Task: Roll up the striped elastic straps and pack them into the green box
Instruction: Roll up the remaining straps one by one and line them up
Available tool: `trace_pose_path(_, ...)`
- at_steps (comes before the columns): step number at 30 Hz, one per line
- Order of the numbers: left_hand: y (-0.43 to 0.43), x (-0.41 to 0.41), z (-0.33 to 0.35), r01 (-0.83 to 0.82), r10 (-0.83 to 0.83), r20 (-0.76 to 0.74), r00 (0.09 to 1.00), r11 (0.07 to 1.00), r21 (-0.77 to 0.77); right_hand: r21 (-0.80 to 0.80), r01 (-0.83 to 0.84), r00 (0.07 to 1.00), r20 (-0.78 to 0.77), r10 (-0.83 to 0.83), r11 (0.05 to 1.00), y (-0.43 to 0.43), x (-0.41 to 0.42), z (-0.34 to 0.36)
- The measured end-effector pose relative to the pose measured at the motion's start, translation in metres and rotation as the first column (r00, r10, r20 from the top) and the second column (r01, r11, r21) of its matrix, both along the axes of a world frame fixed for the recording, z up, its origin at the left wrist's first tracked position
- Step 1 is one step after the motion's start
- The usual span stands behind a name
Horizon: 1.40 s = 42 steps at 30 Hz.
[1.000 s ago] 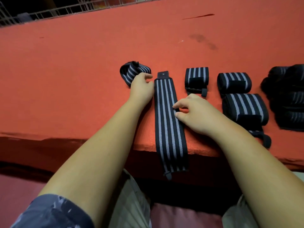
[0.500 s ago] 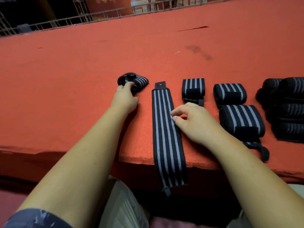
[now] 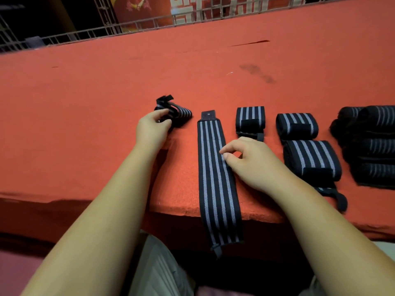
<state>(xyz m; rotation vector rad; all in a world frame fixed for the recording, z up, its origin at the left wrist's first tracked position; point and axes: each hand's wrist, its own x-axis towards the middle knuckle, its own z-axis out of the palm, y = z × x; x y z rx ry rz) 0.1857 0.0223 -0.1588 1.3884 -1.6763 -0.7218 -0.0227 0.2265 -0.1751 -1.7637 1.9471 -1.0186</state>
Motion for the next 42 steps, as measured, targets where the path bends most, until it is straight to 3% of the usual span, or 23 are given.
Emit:
trace_pose_path(3, 0.032, -0.003, 0.017, -0.028, 0.001, -0.204, 0.979, 0.991, -0.132, -0.045, 0.005, 0.998, 0.059, -0.002, 0.999, 0.001, 0.005, 0.006)
trace_pose_path(7, 0.079, -0.004, 0.041, 0.086, -0.134, -0.325, 0.936, 0.984, -0.157, -0.14, -0.012, 0.991, 0.131, 0.031, 0.99, 0.006, 0.017, 0.018)
trace_pose_path(13, 0.131, -0.006, 0.05, 0.273, -0.235, -0.563, 0.793, 0.962, -0.016, -0.101, 0.016, 0.963, 0.269, 0.012, 0.995, 0.016, 0.026, 0.028)
trace_pose_path(16, 0.141, -0.007, 0.048, 0.363, -0.201, -0.702, 0.683, 0.928, 0.087, -0.113, -0.027, 0.956, 0.287, 0.059, 0.993, 0.019, 0.027, 0.026)
trace_pose_path(20, 0.14, -0.006, 0.041, 0.378, -0.114, -0.778, 0.618, 0.911, 0.167, -0.109, -0.036, 0.932, 0.354, 0.072, 0.993, 0.017, 0.027, 0.022)
trace_pose_path(26, 0.125, -0.006, 0.031, 0.303, 0.07, -0.823, 0.563, 0.91, 0.284, -0.123, -0.155, 0.979, 0.118, 0.169, 0.98, 0.019, 0.024, 0.025)
trace_pose_path(29, 0.117, -0.007, 0.024, 0.283, 0.14, -0.833, 0.535, 0.899, 0.333, -0.159, -0.145, 0.989, -0.048, 0.14, 0.977, 0.016, 0.031, 0.019)
trace_pose_path(32, 0.114, -0.008, 0.02, 0.261, 0.179, -0.837, 0.518, 0.898, 0.353, -0.257, -0.096, 0.995, -0.059, 0.083, 0.962, 0.012, 0.037, 0.011)
trace_pose_path(35, 0.115, -0.006, 0.019, 0.251, 0.188, -0.842, 0.506, 0.901, 0.353, -0.21, -0.084, 0.996, -0.052, 0.074, 0.974, 0.011, 0.041, 0.01)
trace_pose_path(42, 0.123, -0.004, 0.021, 0.277, 0.101, -0.83, 0.548, 0.915, 0.295, -0.312, -0.012, 0.993, -0.113, -0.025, 0.95, 0.008, 0.049, 0.004)
